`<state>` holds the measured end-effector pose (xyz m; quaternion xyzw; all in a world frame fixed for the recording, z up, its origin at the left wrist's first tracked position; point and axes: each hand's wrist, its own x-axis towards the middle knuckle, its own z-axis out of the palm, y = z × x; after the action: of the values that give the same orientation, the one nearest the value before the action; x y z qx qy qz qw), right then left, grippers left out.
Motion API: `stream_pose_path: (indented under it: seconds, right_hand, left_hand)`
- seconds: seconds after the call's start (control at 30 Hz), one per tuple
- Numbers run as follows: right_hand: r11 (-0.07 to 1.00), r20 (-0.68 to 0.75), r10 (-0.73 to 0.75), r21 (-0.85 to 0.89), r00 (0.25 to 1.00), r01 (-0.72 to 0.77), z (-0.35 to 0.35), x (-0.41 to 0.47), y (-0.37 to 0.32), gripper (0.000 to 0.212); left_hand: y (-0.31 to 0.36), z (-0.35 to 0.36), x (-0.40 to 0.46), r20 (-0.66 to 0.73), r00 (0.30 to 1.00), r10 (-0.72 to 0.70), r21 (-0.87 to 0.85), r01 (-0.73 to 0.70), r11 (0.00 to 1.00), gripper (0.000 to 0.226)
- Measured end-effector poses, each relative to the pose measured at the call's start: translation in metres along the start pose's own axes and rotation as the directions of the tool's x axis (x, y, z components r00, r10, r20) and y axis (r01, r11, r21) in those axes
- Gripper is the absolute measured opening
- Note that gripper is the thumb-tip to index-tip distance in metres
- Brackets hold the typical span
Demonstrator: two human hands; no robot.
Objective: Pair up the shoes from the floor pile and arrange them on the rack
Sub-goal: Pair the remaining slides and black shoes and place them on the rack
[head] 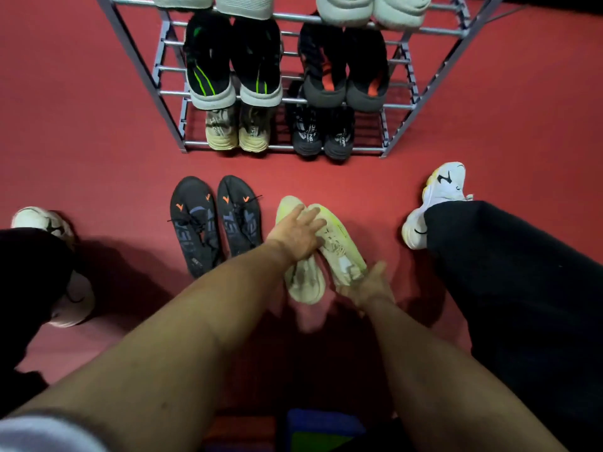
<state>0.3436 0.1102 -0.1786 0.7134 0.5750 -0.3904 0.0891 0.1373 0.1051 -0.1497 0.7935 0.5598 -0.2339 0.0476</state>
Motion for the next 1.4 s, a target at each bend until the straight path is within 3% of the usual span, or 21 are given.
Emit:
stream_pose_path:
  seconds: [0.03, 0.07, 0.1, 0.13, 0.17, 0.2, 0.27, 0.37, 0.53, 0.67, 0.8, 0.9, 1.13, 1.27, 1.4]
  right_hand:
    - [0.999, 0.019, -0.016, -0.028, 1.000, 0.016, 0.003, 0.003, 0.001, 0.107]
    - [0.999, 0.064, -0.011, -0.040, 0.998, 0.014, 0.005, 0.003, -0.001, 0.105]
    - [1.000, 0.118, 0.022, 0.002, 0.993, -0.023, 0.008, 0.003, -0.004, 0.095]
    - [0.988, 0.174, 0.084, 0.117, 0.981, -0.105, 0.008, 0.002, -0.008, 0.077]
    - [0.943, 0.231, 0.152, 0.255, 0.961, -0.211, 0.007, 0.002, -0.013, 0.060]
    - [0.883, 0.283, 0.209, 0.356, 0.936, -0.305, 0.005, 0.003, -0.017, 0.050]
    - [0.825, 0.310, 0.246, 0.431, 0.918, -0.367, 0.004, 0.010, -0.017, 0.047]
    - [0.797, 0.355, 0.203, 0.482, 0.913, -0.364, 0.001, 0.017, -0.010, 0.036]
    - [0.691, 0.468, 0.073, 0.613, 0.880, -0.383, -0.005, 0.013, -0.014, 0.026]
    - [0.655, 0.468, 0.004, 0.667, 0.884, -0.356, -0.018, 0.005, -0.034, 0.022]
    - [0.687, 0.445, -0.035, 0.661, 0.895, -0.302, -0.045, -0.013, -0.073, 0.033]
    - [0.703, 0.392, -0.084, 0.675, 0.916, -0.224, -0.069, -0.046, -0.105, 0.036]
    - [0.643, 0.276, -0.305, 0.766, 0.911, -0.017, -0.122, -0.146, -0.135, 0.031]
    - [0.583, 0.202, -0.364, 0.811, 0.909, 0.054, -0.150, -0.195, -0.140, 0.026]
    - [0.510, 0.084, -0.443, 0.842, 0.892, 0.174, -0.184, -0.226, -0.151, 0.021]
  left_hand:
    - [0.008, 0.008, -0.003, -0.059, 0.985, -0.163, -0.157, 0.152, 0.976, 0.039]
    - [0.018, 0.014, -0.008, -0.068, 0.926, -0.371, -0.366, 0.323, 0.873, 0.038]
    - [0.030, 0.024, -0.013, 0.017, 0.826, -0.563, -0.571, 0.471, 0.673, 0.033]
    - [0.040, 0.029, -0.021, 0.181, 0.704, -0.687, -0.733, 0.562, 0.383, 0.029]
    - [0.050, 0.037, -0.025, 0.376, 0.604, -0.702, -0.800, 0.594, 0.082, 0.030]
    - [0.058, 0.045, -0.030, 0.526, 0.550, -0.648, -0.787, 0.604, -0.127, 0.034]
    - [0.070, 0.059, -0.037, 0.673, 0.562, -0.481, -0.727, 0.622, -0.291, 0.040]
    - [0.080, 0.069, -0.036, 0.691, 0.628, -0.358, -0.721, 0.567, -0.398, 0.037]
    - [0.074, 0.058, -0.028, 0.738, 0.574, -0.353, -0.535, 0.179, -0.826, 0.038]
    - [0.040, 0.050, -0.036, 0.733, 0.582, -0.351, -0.521, 0.148, -0.841, 0.049]
    - [-0.004, 0.018, -0.047, 0.669, 0.686, -0.286, -0.486, 0.113, -0.867, 0.037]
    - [-0.025, -0.020, -0.069, 0.575, 0.749, -0.329, -0.570, 0.079, -0.817, 0.029]
    - [-0.045, -0.110, -0.157, 0.430, 0.734, -0.526, -0.695, -0.103, -0.712, 0.019]
    - [-0.041, -0.158, -0.202, 0.289, 0.774, -0.563, -0.712, -0.219, -0.667, 0.007]
    - [-0.044, -0.200, -0.221, 0.182, 0.776, -0.604, -0.709, -0.322, -0.627, 0.011]
